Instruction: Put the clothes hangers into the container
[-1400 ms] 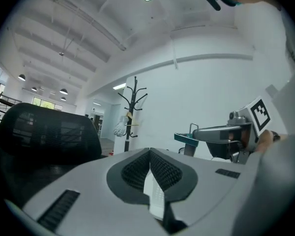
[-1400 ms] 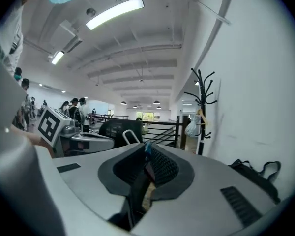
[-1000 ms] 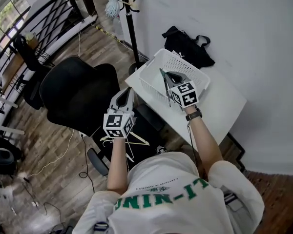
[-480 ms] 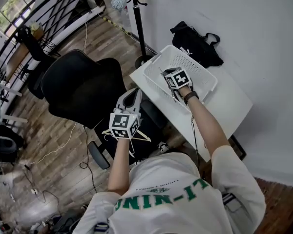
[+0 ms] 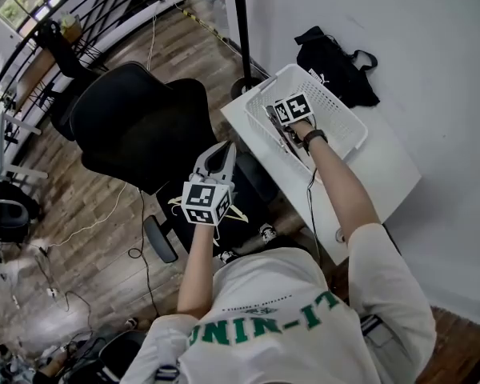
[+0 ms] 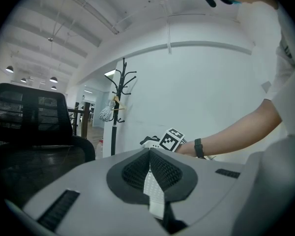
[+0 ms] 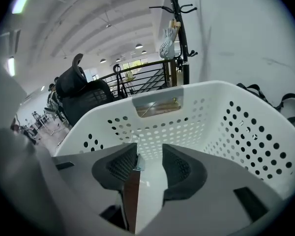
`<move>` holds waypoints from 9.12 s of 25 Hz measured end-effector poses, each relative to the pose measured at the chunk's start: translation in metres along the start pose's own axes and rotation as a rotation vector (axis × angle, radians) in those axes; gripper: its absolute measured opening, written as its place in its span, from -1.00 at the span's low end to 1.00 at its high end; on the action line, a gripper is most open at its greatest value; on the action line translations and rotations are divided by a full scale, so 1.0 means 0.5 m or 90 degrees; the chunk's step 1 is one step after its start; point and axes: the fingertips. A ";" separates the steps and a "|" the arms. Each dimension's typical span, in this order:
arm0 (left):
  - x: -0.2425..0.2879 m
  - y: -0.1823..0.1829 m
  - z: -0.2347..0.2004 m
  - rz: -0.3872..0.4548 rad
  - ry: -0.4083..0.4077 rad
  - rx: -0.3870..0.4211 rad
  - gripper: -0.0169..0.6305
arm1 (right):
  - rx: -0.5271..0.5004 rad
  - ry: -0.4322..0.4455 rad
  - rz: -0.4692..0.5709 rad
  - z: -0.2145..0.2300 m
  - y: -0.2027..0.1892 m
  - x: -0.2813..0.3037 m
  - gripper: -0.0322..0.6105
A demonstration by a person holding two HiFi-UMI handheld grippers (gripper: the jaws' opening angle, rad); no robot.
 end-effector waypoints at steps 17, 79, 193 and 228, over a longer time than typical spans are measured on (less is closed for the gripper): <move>-0.104 0.015 -0.088 0.034 0.081 -0.018 -0.90 | -0.049 0.069 0.206 -0.173 0.037 -0.207 0.06; -0.372 -0.820 -0.588 -0.094 0.311 -0.192 -0.91 | -0.141 0.276 -0.283 -0.958 -0.777 0.783 -0.01; -0.144 0.007 0.047 0.095 0.013 0.066 -0.91 | 0.042 0.140 -0.157 -0.083 -0.281 -0.227 -0.50; -0.284 -0.173 -0.210 0.022 0.160 -0.047 -0.90 | -0.315 0.215 -0.012 -0.492 -0.107 -0.217 0.20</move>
Point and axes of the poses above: the fingertips, and each gripper's own axes: x forward along the fingers, z to its right, y out of its top, and after that the axes turned 7 degrees about -z, right-handed
